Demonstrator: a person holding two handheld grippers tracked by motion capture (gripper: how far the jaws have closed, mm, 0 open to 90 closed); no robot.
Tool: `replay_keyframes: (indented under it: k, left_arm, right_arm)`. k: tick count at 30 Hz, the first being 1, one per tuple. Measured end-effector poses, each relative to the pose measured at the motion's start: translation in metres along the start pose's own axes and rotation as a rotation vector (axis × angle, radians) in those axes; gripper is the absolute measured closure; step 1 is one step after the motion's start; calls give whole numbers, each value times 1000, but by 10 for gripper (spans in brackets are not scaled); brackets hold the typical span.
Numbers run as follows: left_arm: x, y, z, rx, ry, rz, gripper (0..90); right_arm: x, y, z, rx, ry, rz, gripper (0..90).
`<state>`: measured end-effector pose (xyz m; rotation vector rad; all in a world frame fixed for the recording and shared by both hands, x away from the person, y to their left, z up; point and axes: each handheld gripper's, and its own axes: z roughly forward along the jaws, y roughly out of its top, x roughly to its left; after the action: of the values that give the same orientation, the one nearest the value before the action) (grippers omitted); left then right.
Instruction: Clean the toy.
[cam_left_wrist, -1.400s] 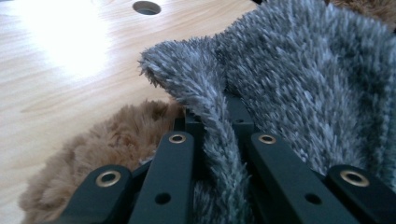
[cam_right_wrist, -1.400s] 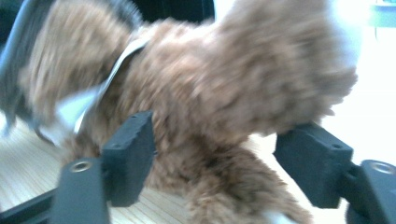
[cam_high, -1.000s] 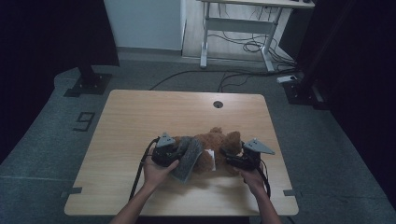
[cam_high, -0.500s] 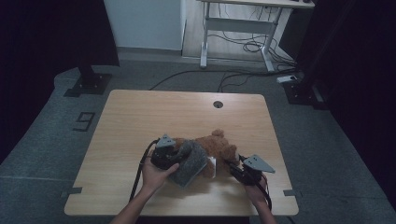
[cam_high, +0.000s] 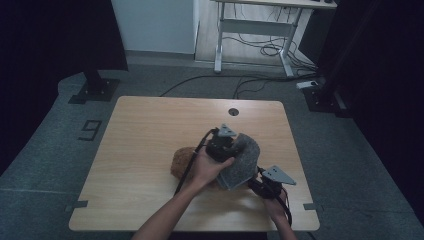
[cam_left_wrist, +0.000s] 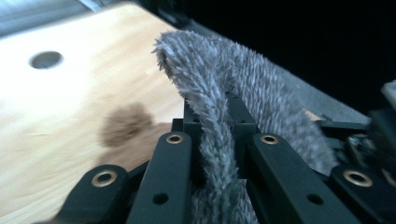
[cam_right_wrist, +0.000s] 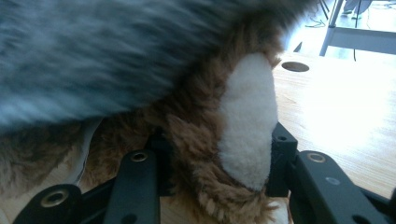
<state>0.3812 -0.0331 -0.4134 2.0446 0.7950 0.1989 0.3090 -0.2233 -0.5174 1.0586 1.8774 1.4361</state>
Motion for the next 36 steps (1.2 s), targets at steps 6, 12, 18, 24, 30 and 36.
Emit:
replay_keyframes:
  k: [6, 12, 18, 24, 30, 36]
  left_arm:
    - [6, -18, 33, 93, 34, 1, 822]
    - [12, -23, 11, 68, 105, 28, 821]
    - [26, -44, -20, 16, 185, 31, 821]
    - [61, -75, -57, -8, 219, -38, 820]
    - [79, -100, -91, -74, 228, -91, 817]
    - [90, -119, -107, -99, 245, -129, 818]
  right_arm:
    - [-5, -6, 1, 30, 6, 38, 581]
    - [3, -3, 2, 41, -26, 20, 589]
    - [3, -3, 0, 56, -42, 31, 590]
    - [3, -4, 0, 60, -48, 40, 590]
    - [4, -4, 0, 61, -46, 41, 589]
    - [4, -4, 0, 59, -43, 48, 589]
